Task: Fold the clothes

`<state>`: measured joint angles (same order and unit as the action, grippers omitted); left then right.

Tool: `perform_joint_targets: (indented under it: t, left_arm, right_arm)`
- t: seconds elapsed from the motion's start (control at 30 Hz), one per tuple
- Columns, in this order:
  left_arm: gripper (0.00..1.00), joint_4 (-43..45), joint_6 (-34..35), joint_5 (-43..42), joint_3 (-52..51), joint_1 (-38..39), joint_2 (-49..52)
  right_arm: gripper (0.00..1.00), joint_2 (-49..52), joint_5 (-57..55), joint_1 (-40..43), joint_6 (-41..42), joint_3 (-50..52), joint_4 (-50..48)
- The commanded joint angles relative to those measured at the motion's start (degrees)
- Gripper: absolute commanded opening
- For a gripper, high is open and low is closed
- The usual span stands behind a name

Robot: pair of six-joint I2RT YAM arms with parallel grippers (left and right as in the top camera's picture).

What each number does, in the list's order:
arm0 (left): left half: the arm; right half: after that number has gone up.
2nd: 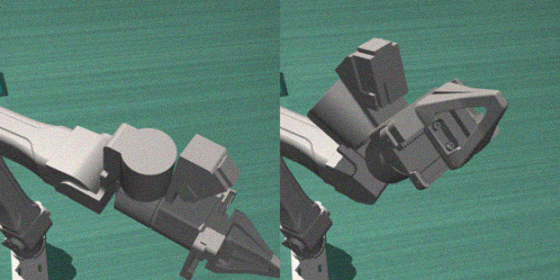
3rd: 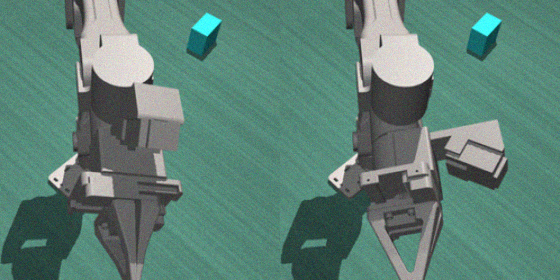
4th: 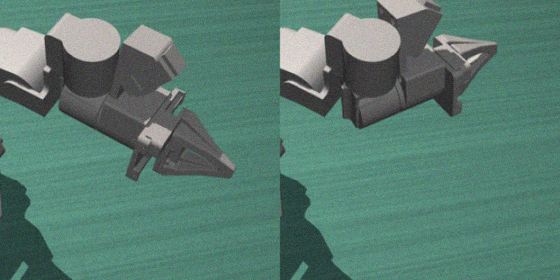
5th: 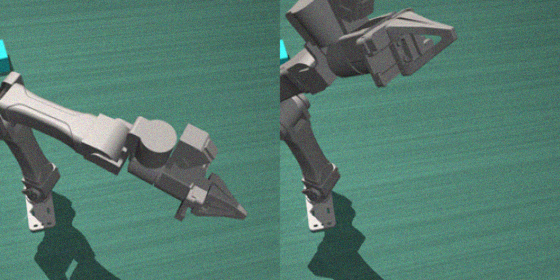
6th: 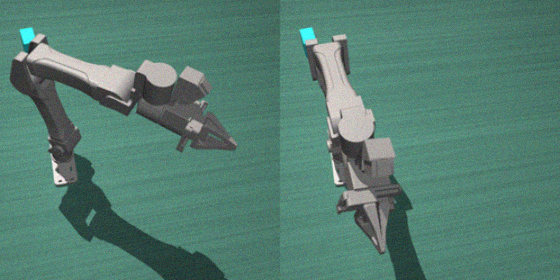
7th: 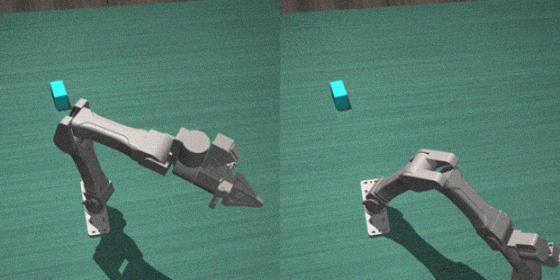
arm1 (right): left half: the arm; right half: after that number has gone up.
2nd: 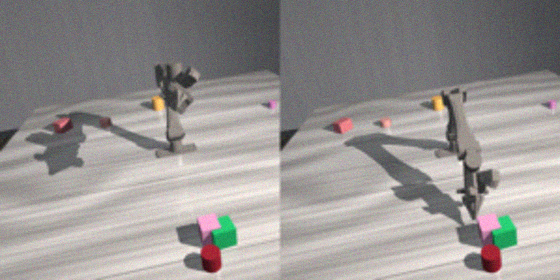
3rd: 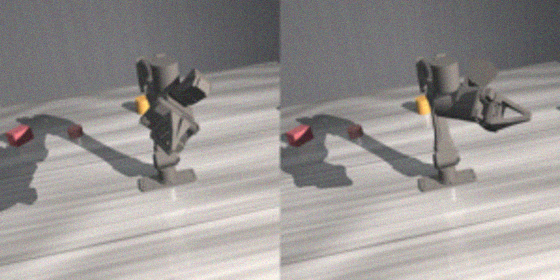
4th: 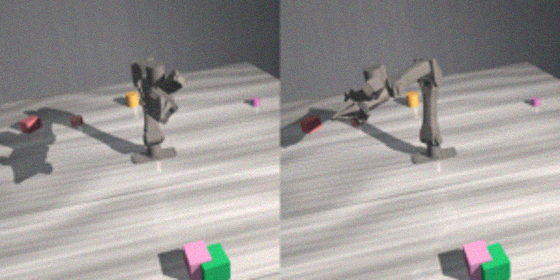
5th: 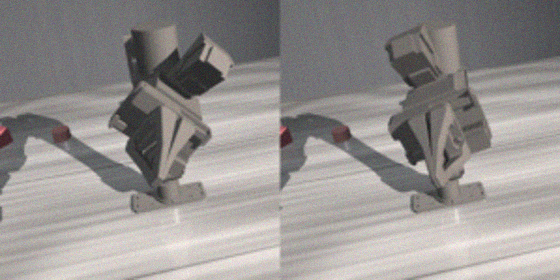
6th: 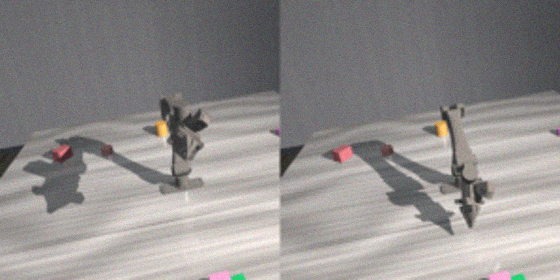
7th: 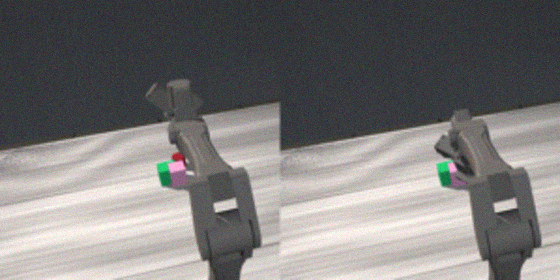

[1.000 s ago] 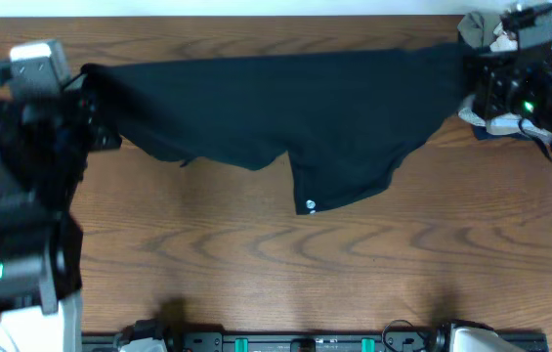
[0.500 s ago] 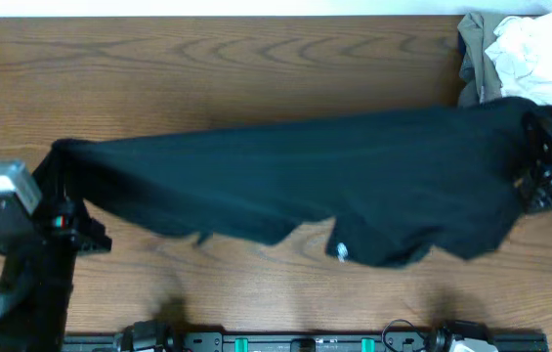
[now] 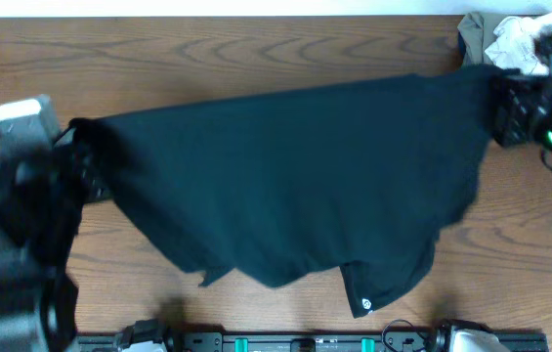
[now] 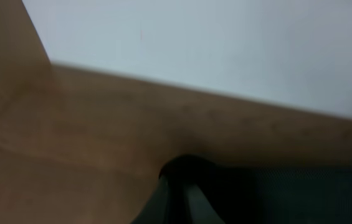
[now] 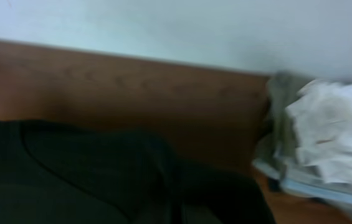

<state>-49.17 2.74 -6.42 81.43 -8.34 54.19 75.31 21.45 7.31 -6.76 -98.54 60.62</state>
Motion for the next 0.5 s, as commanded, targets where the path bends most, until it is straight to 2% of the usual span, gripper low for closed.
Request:
perform_joint_targets:
  t: [0.0, 0.23, 0.47]
  left_arm:
    - [0.06, -0.1, -0.8, 3.5, 0.6, -0.4, 6.7]
    - [0.06, 3.5, -1.7, 3.5, 0.6, -0.4, 25.9]
    - [0.06, 19.2, -1.8, 2.3, 0.6, -0.1, 44.1]
  right_arm:
    - [0.01, 6.3, -0.2, -0.7, -1.7, -0.3, -1.4]
    - [0.01, 24.3, -0.2, -4.5, -1.9, -0.3, -8.9]
    - [0.01, 40.3, -0.2, -7.7, -1.2, -0.3, -24.3]
